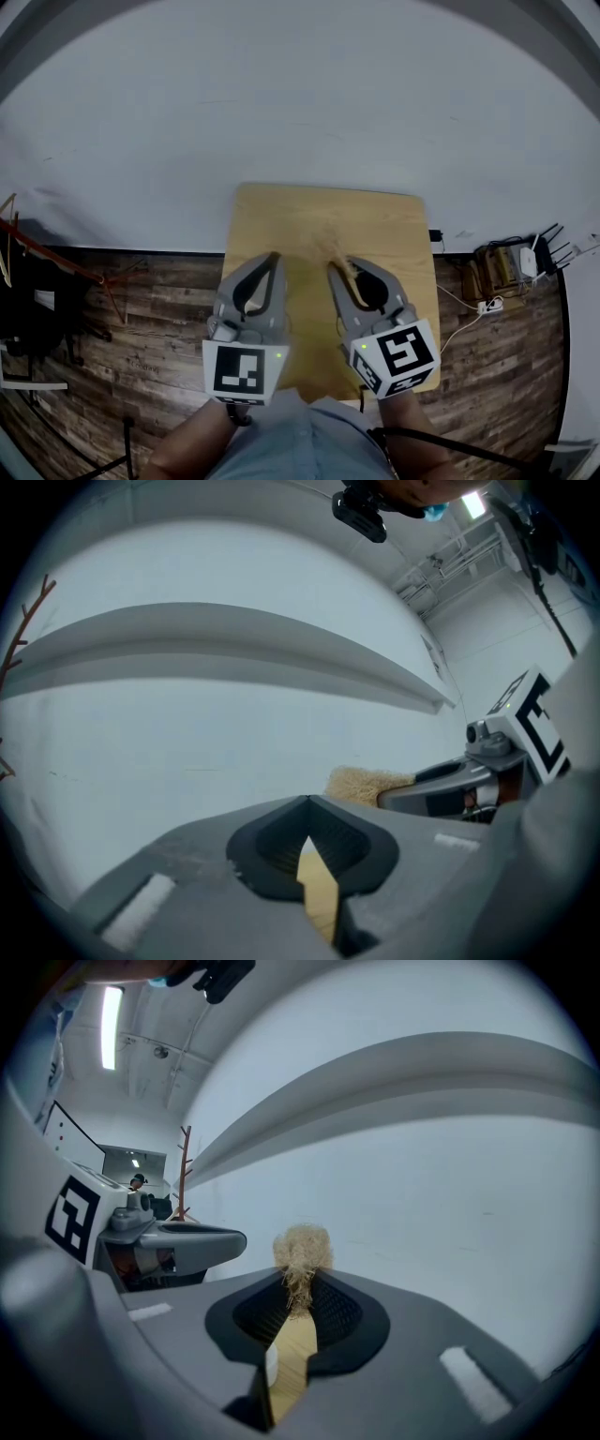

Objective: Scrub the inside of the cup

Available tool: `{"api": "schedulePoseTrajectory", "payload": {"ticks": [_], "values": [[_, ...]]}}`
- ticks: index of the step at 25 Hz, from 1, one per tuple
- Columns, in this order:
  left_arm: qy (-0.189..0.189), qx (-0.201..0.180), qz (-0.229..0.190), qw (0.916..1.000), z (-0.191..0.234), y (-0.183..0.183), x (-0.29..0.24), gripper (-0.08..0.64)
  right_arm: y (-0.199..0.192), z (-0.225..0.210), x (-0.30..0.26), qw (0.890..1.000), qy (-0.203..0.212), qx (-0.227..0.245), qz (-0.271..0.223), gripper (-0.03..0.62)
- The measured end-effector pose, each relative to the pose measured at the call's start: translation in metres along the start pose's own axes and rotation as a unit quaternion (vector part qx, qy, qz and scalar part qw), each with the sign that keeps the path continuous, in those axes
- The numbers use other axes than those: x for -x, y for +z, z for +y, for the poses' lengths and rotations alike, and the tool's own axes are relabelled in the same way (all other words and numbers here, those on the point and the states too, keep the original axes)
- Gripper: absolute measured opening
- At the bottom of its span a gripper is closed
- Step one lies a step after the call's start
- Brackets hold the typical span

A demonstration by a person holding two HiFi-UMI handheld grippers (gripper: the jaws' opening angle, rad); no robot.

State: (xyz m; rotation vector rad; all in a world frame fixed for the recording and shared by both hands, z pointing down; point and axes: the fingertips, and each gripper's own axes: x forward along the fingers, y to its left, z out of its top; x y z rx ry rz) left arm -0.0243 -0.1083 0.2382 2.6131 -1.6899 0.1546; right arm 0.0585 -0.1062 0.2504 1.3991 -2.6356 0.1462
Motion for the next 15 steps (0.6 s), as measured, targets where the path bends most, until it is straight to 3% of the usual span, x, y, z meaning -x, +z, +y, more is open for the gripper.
{"api": "schedulePoseTrajectory", "payload": {"ticks": [15], "values": [[-0.014, -0.018, 0.002, 0.9997, -0.0101, -0.0012, -0.0010, 0.020, -0.0011, -0.0055, 0.0066, 1.000, -0.006, 0.003, 0.001, 0.054]]}}
